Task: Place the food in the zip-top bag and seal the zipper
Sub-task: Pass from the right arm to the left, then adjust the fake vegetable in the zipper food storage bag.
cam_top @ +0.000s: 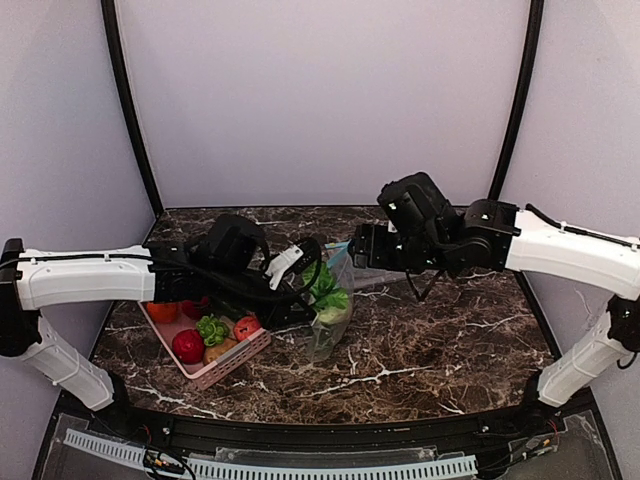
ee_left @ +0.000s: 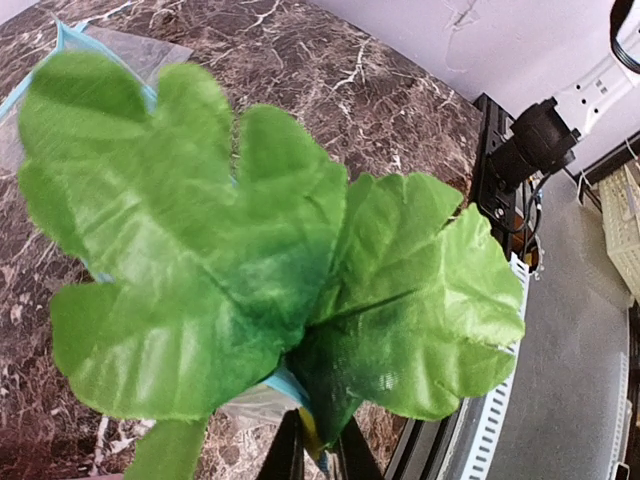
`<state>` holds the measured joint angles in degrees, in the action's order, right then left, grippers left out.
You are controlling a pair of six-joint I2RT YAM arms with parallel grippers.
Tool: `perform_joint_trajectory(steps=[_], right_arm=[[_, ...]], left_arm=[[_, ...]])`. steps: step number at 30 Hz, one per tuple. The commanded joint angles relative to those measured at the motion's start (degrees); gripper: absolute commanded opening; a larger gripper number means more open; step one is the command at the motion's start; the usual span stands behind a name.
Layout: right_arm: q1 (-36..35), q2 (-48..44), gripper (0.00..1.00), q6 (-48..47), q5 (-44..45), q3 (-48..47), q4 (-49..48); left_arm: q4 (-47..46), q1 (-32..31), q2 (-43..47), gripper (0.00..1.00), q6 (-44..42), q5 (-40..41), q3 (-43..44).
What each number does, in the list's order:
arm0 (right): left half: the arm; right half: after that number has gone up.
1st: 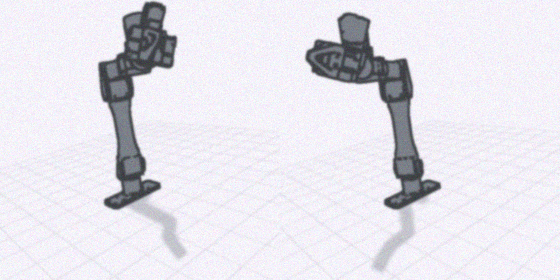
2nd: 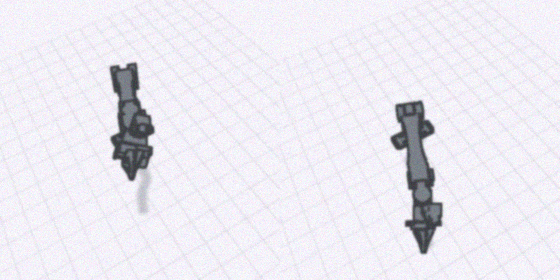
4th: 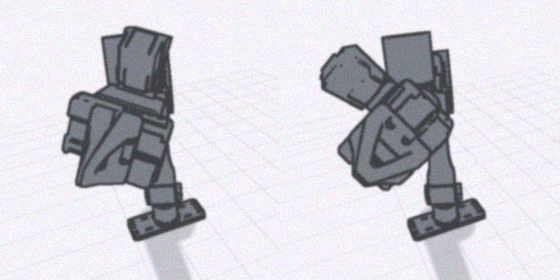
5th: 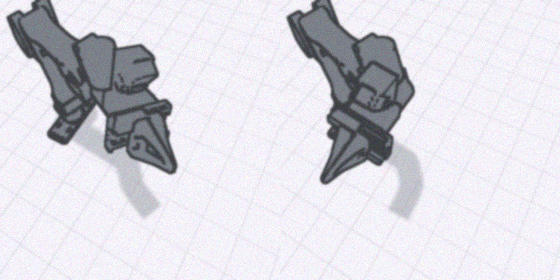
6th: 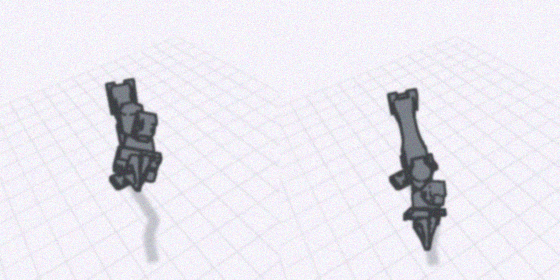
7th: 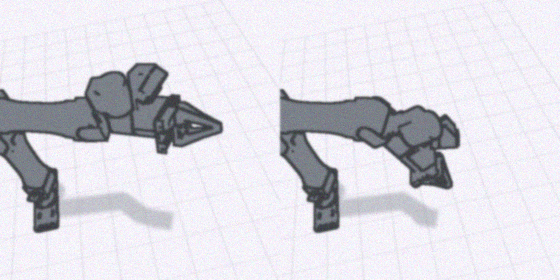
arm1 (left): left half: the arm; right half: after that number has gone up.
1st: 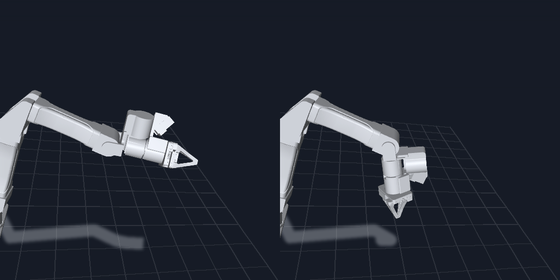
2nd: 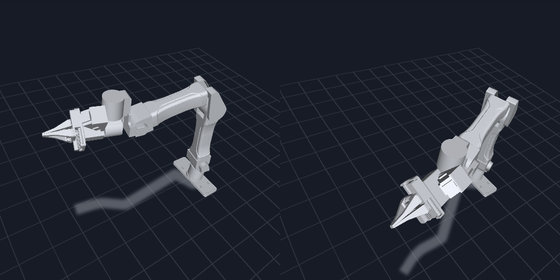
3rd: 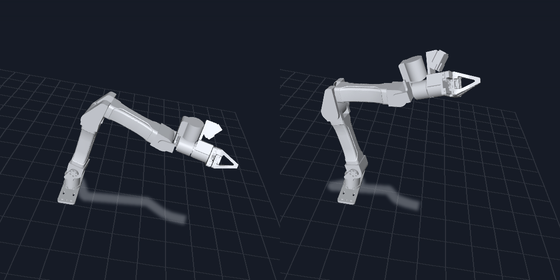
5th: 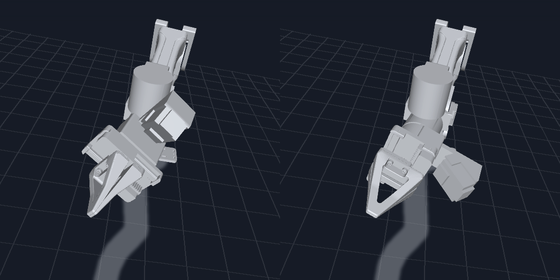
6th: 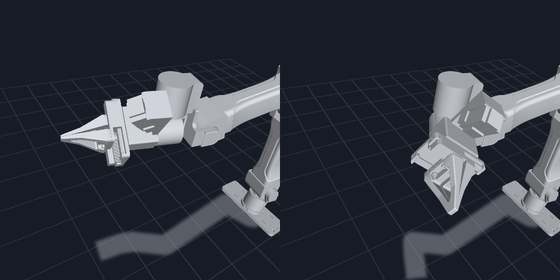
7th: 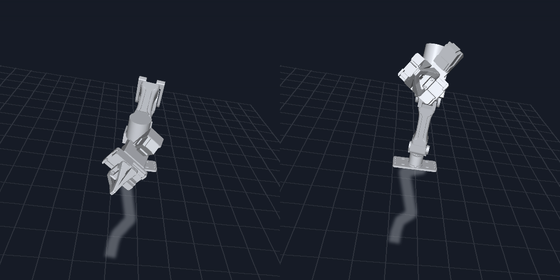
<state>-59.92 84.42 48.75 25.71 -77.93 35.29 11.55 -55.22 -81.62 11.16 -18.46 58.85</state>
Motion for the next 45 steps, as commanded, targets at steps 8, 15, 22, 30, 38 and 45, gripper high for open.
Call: perform_joint_trajectory(steps=[8, 15, 22, 30, 38, 45], right_arm=[[1.71, -5.51, 0.78, -29.69, -33.12, 4.89, -11.71], [3.01, 0.27, 0.55, -31.17, -41.03, 4.90, -14.39], [4.29, 3.66, 0.50, -31.85, -49.52, 5.44, -16.88], [4.62, 7.21, 0.34, -31.20, -48.72, 6.19, -16.15], [5.85, 9.36, 0.12, -29.88, -48.04, 6.76, -13.64], [5.79, 9.27, 0.03, -30.32, -47.82, 8.31, -11.91]], left_arm=[[13.98, 1.72, 0.11, 0.01, -15.79, -8.87, 4.88], [14.38, 1.72, 0.57, 0.01, -16.37, -8.48, 4.53], [14.51, 1.86, 0.76, 0.01, -16.67, -7.82, 4.30], [14.20, 1.88, 1.18, 0.01, -16.91, -6.85, 3.94], [13.43, 1.94, 2.31, 0.01, -16.60, -3.56, 3.06], [13.99, 1.88, 2.27, 0.01, -16.37, 1.53, 3.21]])
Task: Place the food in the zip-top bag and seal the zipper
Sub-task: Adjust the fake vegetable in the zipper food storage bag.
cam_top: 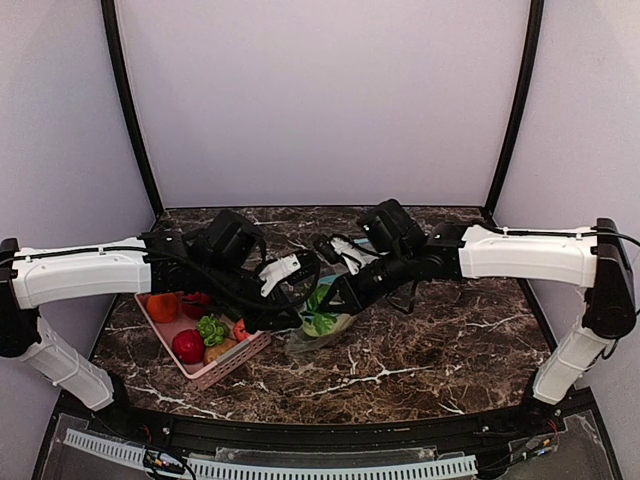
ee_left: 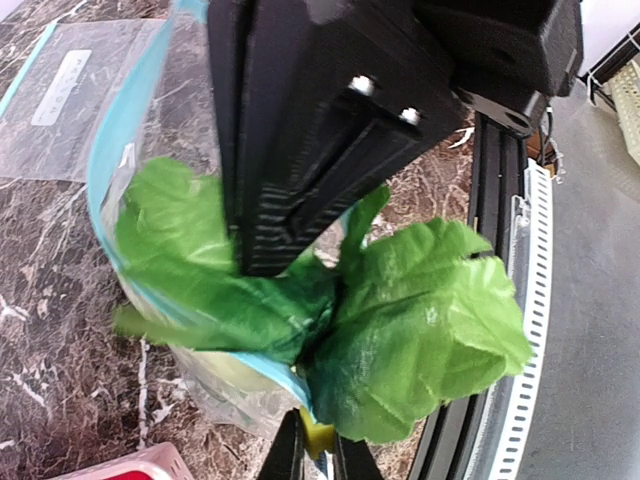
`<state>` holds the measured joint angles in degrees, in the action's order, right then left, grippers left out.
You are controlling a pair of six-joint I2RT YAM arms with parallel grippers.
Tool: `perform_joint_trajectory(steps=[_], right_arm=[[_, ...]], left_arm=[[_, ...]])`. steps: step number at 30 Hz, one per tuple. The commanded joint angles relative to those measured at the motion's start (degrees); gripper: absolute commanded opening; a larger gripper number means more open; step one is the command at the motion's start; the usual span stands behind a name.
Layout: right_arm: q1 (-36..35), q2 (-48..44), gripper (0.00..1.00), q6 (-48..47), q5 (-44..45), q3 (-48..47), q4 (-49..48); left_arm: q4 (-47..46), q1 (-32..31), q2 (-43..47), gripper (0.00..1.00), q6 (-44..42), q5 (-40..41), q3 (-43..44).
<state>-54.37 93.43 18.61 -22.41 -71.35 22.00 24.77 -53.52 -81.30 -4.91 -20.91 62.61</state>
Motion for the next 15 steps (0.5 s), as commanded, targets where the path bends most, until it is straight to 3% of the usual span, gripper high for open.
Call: perform_joint_trajectory(steps=[1, 15], right_arm=[[0.23, 0.39, 0.03, -0.17, 0.39, 2.03, 1.35], [0.05, 5.75, 0.00, 3.82, 2.80, 0.60, -4.42]], left_arm=[[0.75, 0.17, 1.98, 0.01, -0.29, 4.18, -0.56], [2.11, 0.17, 1.48, 0.05, -0.95, 3.70, 0.00]])
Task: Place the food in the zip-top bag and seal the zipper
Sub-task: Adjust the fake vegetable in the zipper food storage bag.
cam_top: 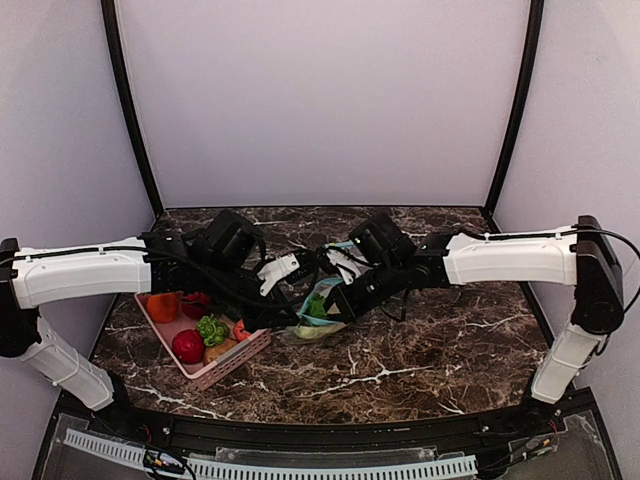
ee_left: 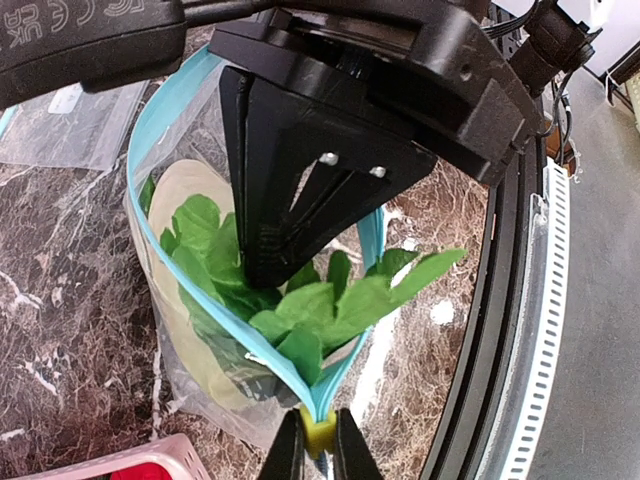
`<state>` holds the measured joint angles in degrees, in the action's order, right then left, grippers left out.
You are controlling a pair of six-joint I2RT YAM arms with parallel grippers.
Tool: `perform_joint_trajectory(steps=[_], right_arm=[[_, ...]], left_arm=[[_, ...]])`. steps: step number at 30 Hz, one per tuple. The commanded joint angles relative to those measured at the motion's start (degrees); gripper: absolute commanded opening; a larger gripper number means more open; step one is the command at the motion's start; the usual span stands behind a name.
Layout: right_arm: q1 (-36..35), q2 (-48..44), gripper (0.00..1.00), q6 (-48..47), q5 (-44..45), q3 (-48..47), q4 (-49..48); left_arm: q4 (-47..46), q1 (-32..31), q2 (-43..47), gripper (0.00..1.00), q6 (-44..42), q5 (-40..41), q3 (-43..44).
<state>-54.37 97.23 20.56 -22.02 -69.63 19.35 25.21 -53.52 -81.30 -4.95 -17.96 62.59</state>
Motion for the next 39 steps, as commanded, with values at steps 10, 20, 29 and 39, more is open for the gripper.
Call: perform_joint_trajectory(steps=[10, 20, 29, 39], right_arm=[[0.05, 7.76, 0.01, 2.03, 1.96, -3.91, -1.78], [-0.03, 10.04, 0.05, 0.93, 2.93, -5.98, -0.12], [0.18, 0.60, 0.43, 1.89, 5.54, -7.22, 2.65], [0.58, -5.78, 0.64, 1.50, 3.59, -3.14, 3.23]], left_arm=[[1.19, 0.24, 2.11, 0.01, -1.23, 0.78, -0.39], [0.04, 0.74, 3.15, 0.01, -0.72, 0.79, -0.76], [4.96, 1.63, 3.87, 0.01, -2.73, 1.45, -0.68], [3.96, 2.32, 3.69, 0.01, -2.62, -0.11, -1.56]])
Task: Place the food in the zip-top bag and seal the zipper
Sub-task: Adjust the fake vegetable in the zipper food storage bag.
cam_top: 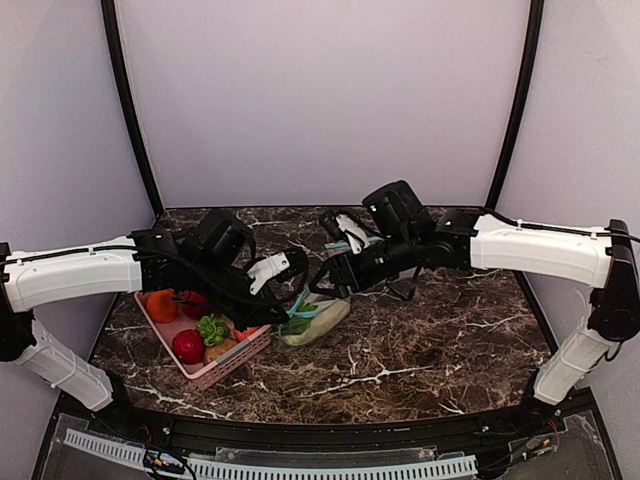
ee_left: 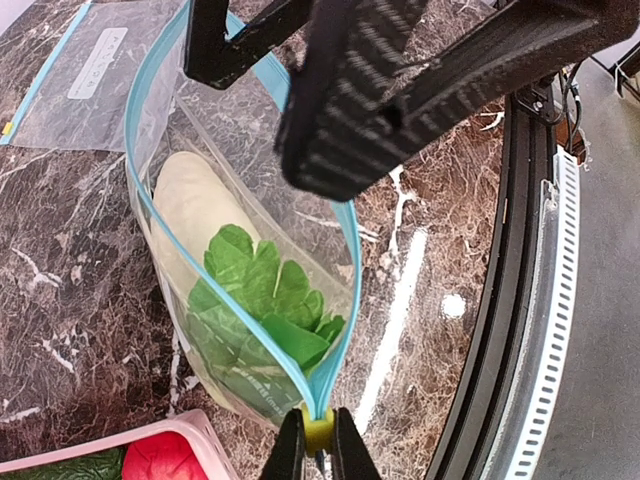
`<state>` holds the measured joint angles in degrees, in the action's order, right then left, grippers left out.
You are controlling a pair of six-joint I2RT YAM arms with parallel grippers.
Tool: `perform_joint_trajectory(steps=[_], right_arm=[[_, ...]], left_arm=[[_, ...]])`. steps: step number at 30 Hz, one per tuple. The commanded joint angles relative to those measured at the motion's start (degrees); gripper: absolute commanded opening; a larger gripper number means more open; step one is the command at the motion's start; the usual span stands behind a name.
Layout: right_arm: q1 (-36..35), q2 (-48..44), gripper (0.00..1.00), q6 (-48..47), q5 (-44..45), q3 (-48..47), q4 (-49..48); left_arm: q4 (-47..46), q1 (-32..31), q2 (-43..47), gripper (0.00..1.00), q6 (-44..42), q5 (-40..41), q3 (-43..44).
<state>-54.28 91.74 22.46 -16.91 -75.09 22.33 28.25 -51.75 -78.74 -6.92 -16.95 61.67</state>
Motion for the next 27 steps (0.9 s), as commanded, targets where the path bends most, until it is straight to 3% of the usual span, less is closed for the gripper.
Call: perform_joint_trajectory(steps=[1, 6, 18, 27], right_arm=[[0.51, -0.07, 0.66, -0.40, -2.46, 2.70, -0.48], [-0.45, 2.93, 0.69, -0.49, -5.63, 2.70, -3.43], [-0.56, 7.68, 0.67, 1.50, -10.29, 2.03, -7.78], [-1.09, 11.42, 0.52, 2.68, -11.93, 0.87, -9.68]], left_arm=[[0.82, 0.61, 1.20, 0.01, -0.60, -1.14, -0.70], [0.82, 0.62, 1.47, 0.01, -0.66, -0.65, -0.95], [1.02, 0.68, 1.57, 0.01, -0.91, -0.02, -1.02], [1.00, 0.68, 1.39, 0.01, -0.97, -0.39, -1.06]])
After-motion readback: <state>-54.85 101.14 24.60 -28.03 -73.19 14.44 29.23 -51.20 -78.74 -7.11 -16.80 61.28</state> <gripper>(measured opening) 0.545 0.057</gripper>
